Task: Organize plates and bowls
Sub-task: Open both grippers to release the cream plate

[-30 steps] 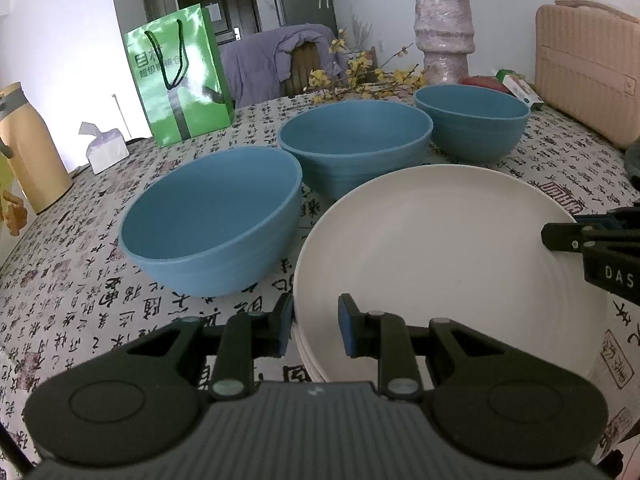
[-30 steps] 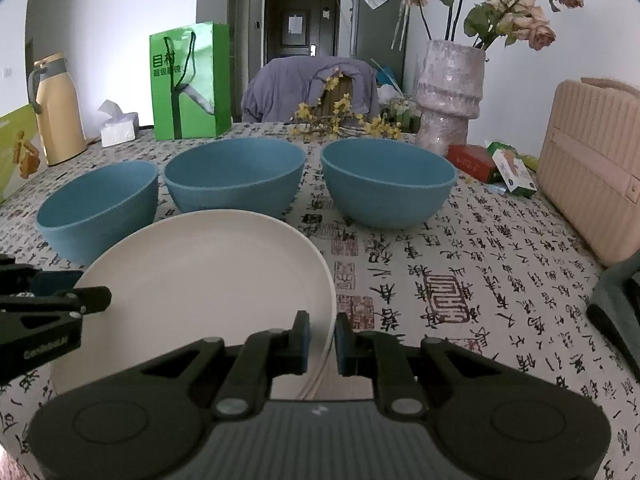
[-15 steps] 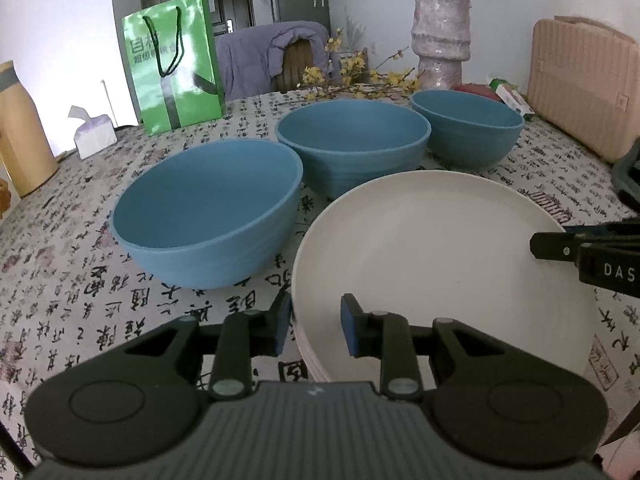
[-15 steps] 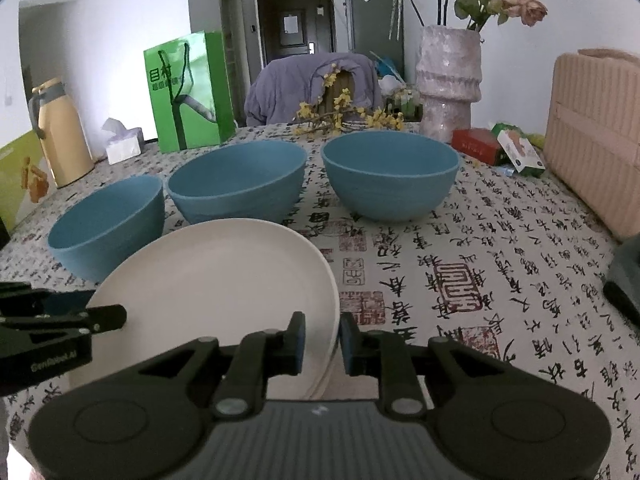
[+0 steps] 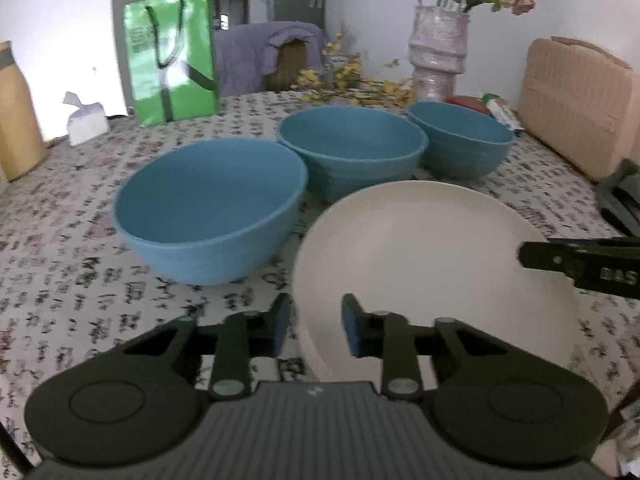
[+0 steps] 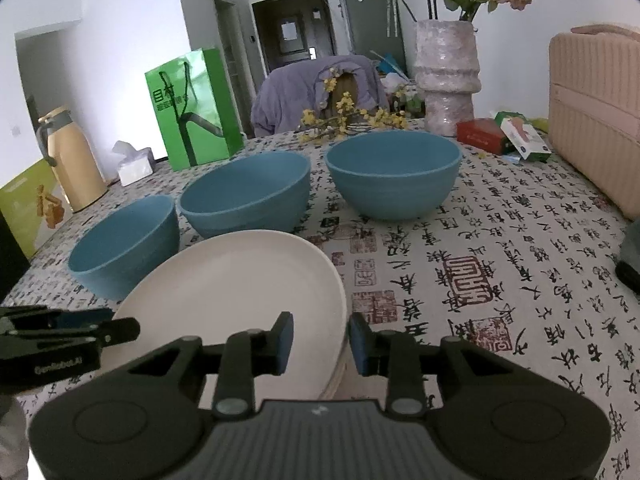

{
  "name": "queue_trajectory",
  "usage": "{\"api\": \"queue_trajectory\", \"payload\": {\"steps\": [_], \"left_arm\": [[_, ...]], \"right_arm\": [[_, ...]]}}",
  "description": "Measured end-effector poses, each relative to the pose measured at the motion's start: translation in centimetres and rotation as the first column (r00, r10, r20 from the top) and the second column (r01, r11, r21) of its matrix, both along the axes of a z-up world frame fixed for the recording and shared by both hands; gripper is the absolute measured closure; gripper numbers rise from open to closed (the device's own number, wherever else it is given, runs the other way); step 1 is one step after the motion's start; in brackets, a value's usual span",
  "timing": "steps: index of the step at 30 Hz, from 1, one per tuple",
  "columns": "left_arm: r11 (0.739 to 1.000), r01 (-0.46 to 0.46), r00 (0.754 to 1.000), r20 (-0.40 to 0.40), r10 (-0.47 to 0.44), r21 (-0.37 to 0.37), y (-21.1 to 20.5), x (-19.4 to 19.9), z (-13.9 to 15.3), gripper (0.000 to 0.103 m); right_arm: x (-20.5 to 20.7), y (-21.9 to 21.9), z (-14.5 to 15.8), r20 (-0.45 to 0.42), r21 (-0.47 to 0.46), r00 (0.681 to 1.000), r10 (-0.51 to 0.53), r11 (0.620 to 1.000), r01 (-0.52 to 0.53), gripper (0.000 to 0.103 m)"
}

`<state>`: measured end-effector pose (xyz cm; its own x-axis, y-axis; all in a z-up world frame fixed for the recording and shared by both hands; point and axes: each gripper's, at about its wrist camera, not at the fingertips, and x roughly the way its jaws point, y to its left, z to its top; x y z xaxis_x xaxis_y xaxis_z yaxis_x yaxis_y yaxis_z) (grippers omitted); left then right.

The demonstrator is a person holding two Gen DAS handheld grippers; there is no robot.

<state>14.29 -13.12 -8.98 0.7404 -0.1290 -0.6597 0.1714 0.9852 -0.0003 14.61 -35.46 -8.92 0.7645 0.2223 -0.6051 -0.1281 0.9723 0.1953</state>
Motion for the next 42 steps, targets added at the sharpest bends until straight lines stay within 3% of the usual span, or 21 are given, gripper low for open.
{"api": "queue_trajectory", "payload": {"steps": [5,18,29,34,37,40,41,42], "left_arm": [[1.000,-0.004,1.000,-0.009,0.004,-0.024,0.3,-0.1,0.2,0.076],[0.998,-0.015,0.999,-0.044,0.012,-0.068,1.0,-0.3,0.9,0.076],[0.993,-0.036,0.997,-0.071,0.028,-0.117,1.6,0.1,1.3,0.076],[0.992,-0.037,0.997,-0.072,0.029,-0.121,1.6,0.1,1.4,0.076],[0.992,-0.037,0.997,-0.071,0.028,-0.123,1.7,0.1,1.4,0.076],[0.992,-0.038,0.999,-0.039,0.034,-0.117,1.8,-0.2,1.5,0.069],[0.993,-0.042,0.999,-0.020,0.040,-0.109,1.9,-0.4,1.6,0.059],[0.994,-0.047,0.999,0.001,0.047,-0.103,2.0,-0.7,1.7,0.049]], "right_arm": [[0.1,-0.6,0.0,-0.021,0.042,1.000,-0.018,0.999,0.019,0.077],[-0.4,0.2,0.4,-0.036,0.007,0.999,-0.026,1.000,0.026,0.074],[-0.2,-0.3,0.5,-0.059,0.064,0.998,-0.037,0.997,0.041,0.070],[-0.4,0.7,0.5,-0.042,-0.005,0.999,-0.029,1.000,0.029,0.068],[-0.3,0.6,0.6,-0.039,0.002,0.999,-0.025,1.000,0.025,0.067],[-0.8,0.1,1.1,0.001,0.028,1.000,-0.022,0.999,0.022,0.068],[-1.2,0.1,1.4,0.032,0.030,0.999,-0.018,0.999,0.017,0.066],[-1.7,0.1,1.8,0.062,0.033,0.998,-0.013,0.999,0.011,0.057]]}}
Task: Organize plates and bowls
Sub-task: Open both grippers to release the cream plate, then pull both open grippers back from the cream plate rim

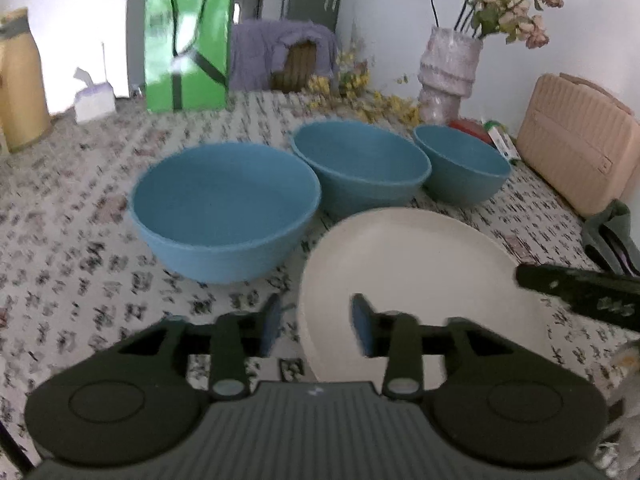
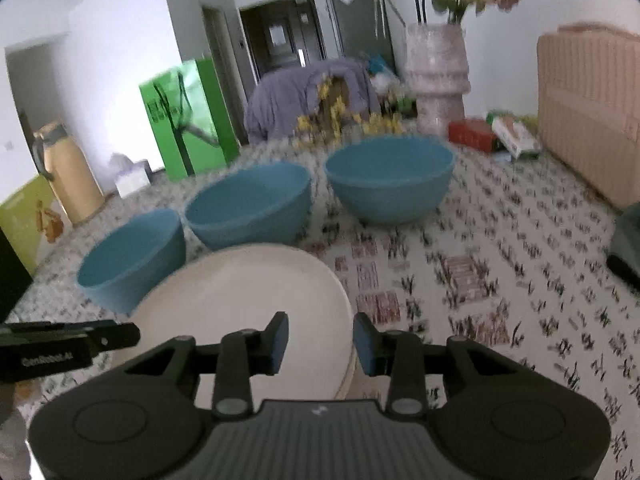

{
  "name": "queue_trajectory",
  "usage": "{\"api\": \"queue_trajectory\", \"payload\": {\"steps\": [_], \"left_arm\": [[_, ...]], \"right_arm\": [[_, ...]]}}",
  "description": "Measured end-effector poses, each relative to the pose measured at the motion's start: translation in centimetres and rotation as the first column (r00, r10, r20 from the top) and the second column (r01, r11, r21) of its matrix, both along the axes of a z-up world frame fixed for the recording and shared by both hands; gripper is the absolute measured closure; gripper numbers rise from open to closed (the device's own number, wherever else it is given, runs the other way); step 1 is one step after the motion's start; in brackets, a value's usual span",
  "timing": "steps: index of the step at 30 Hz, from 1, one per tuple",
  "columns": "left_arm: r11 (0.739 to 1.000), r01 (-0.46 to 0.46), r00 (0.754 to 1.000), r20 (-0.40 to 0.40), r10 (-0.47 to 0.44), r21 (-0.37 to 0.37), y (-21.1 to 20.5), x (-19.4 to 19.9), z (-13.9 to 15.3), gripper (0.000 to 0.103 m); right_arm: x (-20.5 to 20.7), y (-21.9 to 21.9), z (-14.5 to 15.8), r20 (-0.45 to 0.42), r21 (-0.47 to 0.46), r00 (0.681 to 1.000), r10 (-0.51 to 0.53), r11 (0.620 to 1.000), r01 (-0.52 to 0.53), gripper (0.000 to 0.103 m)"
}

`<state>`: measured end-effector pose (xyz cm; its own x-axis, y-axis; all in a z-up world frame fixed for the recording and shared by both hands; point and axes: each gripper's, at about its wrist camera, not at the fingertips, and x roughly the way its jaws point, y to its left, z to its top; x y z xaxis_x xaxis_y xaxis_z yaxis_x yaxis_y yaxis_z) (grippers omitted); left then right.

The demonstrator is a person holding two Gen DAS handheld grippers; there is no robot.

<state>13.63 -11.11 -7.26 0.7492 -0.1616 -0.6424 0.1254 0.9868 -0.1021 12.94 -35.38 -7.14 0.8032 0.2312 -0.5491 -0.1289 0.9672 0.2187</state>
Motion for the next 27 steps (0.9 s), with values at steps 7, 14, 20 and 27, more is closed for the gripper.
{"api": "queue_trajectory", "payload": {"steps": [7,14,20,27], "left_arm": [[0.998,-0.029,0.977,0.208,0.038,-0.047,2.5,-3.3,1.3,0.000],[0.995,-0.099,0.935,0.346,0.083,0.026,3.7,-6.4,1.6,0.000],[0.993,-0.114,0.934,0.344,0.099,0.025,4.6,-8.2,0.4,0.000],[0.988,-0.152,0.934,0.328,0.145,-0.003,5.5,-10.4,-0.9,0.000]], "right_arm": [[-3.7,-0.5,1.1,0.207,0.073,0.978,0.005,0.997,-0.021,0.000],[-6.7,2.0,-0.5,0.276,0.088,0.961,-0.029,0.996,0.004,0.000],[-7.5,5.3,-1.7,0.252,0.042,0.968,0.004,0.999,-0.015,0.000],[-7.6,6.5,-2.1,0.210,0.045,0.977,0.026,0.998,-0.036,0.000]]}}
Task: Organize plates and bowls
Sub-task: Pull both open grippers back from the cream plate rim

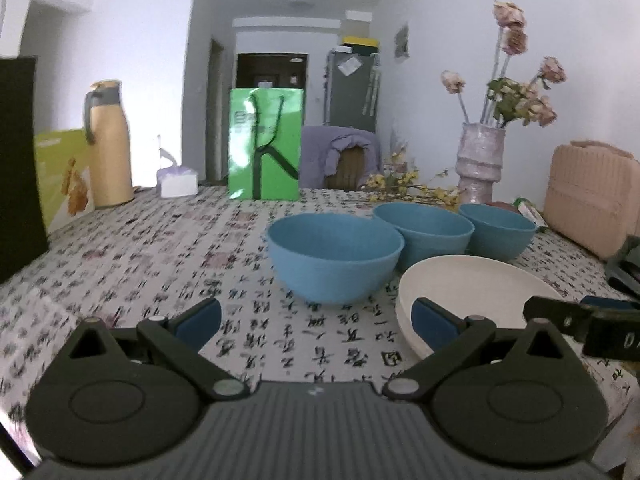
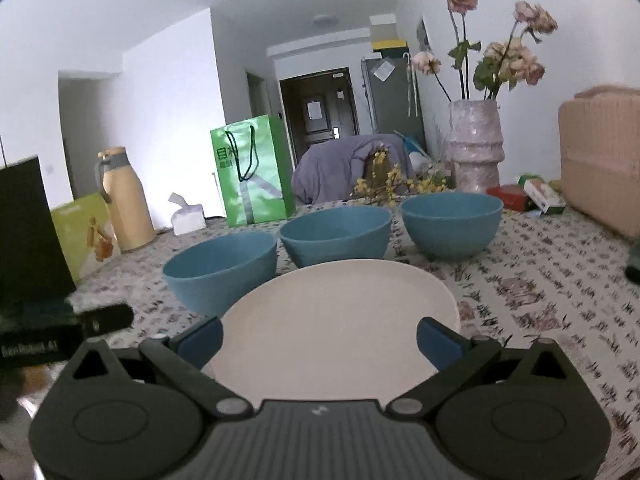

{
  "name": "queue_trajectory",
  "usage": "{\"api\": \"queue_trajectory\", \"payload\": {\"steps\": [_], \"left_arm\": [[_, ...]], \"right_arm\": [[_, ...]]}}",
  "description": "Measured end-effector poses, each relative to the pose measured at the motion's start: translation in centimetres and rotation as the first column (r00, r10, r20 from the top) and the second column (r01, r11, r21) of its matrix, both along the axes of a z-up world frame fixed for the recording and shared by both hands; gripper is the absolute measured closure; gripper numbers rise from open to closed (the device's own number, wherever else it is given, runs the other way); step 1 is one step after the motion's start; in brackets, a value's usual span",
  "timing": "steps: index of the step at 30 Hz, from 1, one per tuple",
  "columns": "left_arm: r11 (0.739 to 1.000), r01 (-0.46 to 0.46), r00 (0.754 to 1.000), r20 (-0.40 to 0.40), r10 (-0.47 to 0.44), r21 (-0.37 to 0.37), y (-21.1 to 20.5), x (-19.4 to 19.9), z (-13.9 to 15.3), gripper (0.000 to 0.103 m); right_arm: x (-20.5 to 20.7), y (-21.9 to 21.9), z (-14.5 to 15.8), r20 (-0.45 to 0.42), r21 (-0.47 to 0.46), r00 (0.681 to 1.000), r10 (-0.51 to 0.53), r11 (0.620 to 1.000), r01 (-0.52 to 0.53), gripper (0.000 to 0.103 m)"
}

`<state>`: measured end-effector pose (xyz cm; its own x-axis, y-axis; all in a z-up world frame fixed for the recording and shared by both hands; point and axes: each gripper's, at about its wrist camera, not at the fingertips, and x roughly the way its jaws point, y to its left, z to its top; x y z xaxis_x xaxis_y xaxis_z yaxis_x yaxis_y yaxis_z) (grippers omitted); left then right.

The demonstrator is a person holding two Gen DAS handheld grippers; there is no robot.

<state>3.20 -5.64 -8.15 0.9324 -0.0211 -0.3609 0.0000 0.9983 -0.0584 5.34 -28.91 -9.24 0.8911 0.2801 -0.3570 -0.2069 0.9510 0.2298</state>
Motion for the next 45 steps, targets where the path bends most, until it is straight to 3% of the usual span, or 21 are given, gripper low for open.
{"api": "queue_trajectory", "payload": {"steps": [10,14,23,32,45], "left_arm": [[0.996,-0.063,0.997,-0.041,0.061,-0.055,1.4,-0.1,-0.1,0.000],[0.992,-0.086,0.994,-0.076,0.079,-0.089,2.0,0.6,-0.3,0.000],[0.987,-0.111,0.991,-0.093,0.101,-0.118,2.7,0.9,-0.8,0.000],[0.992,-0.114,0.991,-0.074,0.110,-0.058,2.8,1.6,-0.7,0.000],[0.988,-0.102,0.993,-0.074,0.094,-0.116,7.5,4.0,-0.1,0.000]], "right_arm": [[0.2,0.3,-0.4,-0.096,0.079,0.995,-0.036,0.996,0.043,0.000],[0.9,0.5,-0.6,-0.125,0.061,0.991,-0.055,0.996,0.063,0.000],[1.7,1.5,-0.1,-0.112,0.038,0.994,0.003,0.999,0.001,0.000],[3.2,2.6,0.3,-0.104,-0.008,0.995,-0.005,1.000,0.004,0.000],[7.2,4.4,2.0,-0.116,-0.051,0.992,-0.049,0.998,0.044,0.000]]}}
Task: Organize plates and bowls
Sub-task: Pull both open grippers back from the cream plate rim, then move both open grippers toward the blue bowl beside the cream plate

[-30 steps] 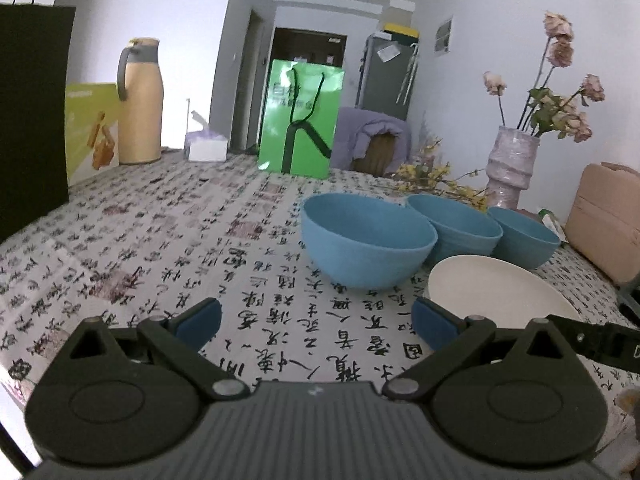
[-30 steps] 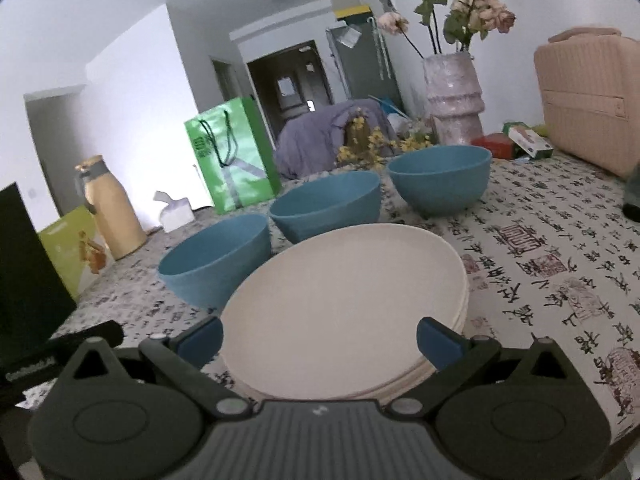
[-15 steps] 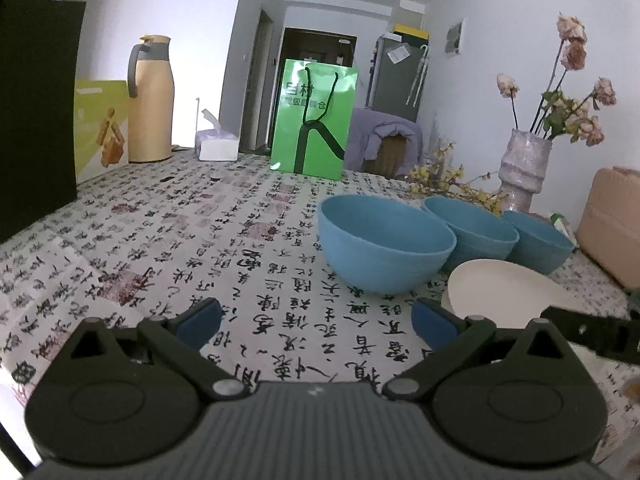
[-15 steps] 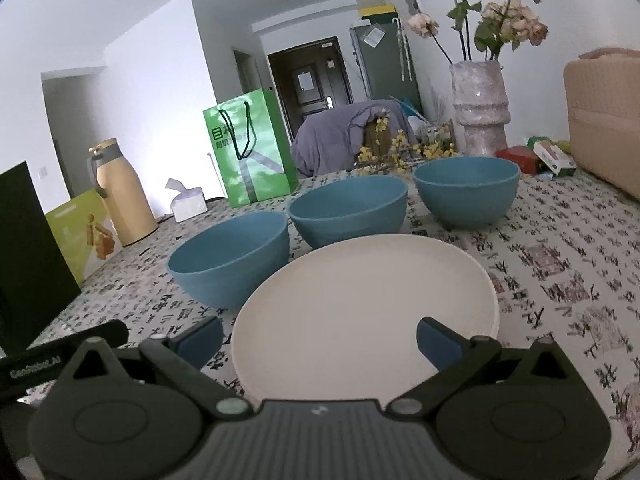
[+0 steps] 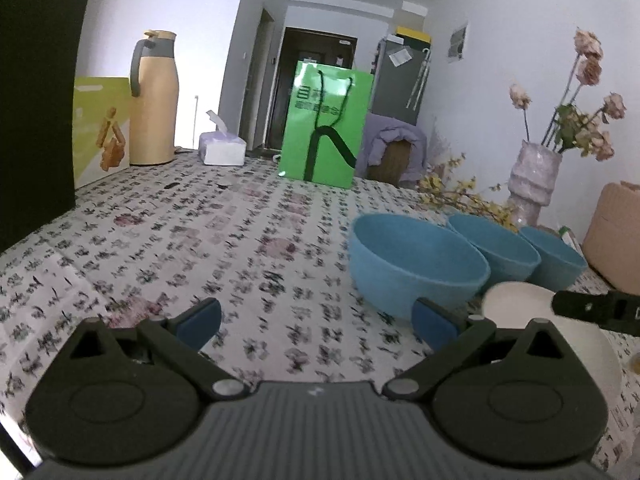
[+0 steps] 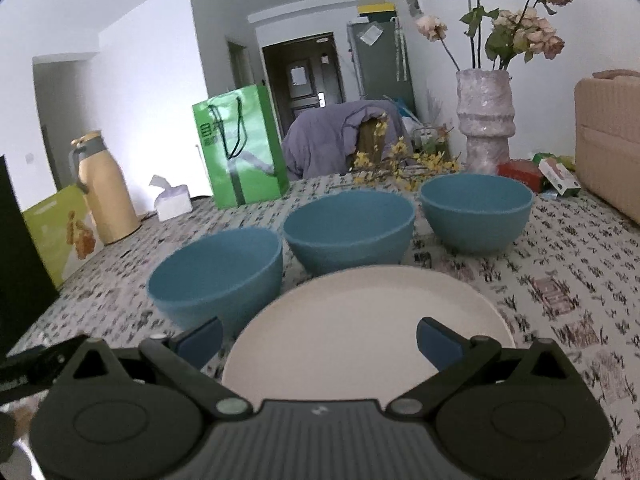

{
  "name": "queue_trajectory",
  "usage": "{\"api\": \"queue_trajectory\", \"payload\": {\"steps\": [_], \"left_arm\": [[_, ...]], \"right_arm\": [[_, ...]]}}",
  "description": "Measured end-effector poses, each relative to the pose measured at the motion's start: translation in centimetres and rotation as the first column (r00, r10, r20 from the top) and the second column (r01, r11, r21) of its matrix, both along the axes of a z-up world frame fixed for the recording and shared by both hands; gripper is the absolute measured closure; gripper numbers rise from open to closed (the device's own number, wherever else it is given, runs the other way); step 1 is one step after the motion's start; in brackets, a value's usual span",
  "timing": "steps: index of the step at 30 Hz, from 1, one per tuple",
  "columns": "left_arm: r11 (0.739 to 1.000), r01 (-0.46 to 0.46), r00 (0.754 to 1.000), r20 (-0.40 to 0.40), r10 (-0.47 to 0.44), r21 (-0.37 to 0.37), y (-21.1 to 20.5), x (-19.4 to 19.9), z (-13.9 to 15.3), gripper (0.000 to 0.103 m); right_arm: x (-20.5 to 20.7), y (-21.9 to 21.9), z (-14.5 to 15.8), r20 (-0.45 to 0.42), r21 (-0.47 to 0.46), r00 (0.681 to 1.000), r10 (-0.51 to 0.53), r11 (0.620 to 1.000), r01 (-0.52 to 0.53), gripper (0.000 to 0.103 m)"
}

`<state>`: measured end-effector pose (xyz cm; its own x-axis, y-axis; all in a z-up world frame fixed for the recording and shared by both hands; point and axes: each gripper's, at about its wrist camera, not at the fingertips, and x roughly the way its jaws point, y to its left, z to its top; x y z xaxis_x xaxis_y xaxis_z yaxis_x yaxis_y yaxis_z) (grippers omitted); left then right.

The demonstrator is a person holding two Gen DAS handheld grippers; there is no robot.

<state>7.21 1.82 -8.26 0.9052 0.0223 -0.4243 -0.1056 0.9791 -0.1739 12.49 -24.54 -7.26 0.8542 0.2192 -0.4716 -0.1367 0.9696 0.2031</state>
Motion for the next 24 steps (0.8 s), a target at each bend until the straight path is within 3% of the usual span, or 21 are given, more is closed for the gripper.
{"api": "queue_trajectory", "payload": {"steps": [11,24], "left_arm": [[0.998,0.058,0.998,-0.012,-0.058,-0.028,4.7,3.1,1.7,0.000],[0.997,0.079,0.995,-0.056,-0.078,0.004,6.7,5.6,3.1,0.000]], "right_arm": [[2.7,2.7,1.7,0.031,-0.015,0.996,-0.080,0.997,0.080,0.000],[4.9,4.1,2.4,0.012,0.028,0.993,-0.121,0.992,0.120,0.000]]}}
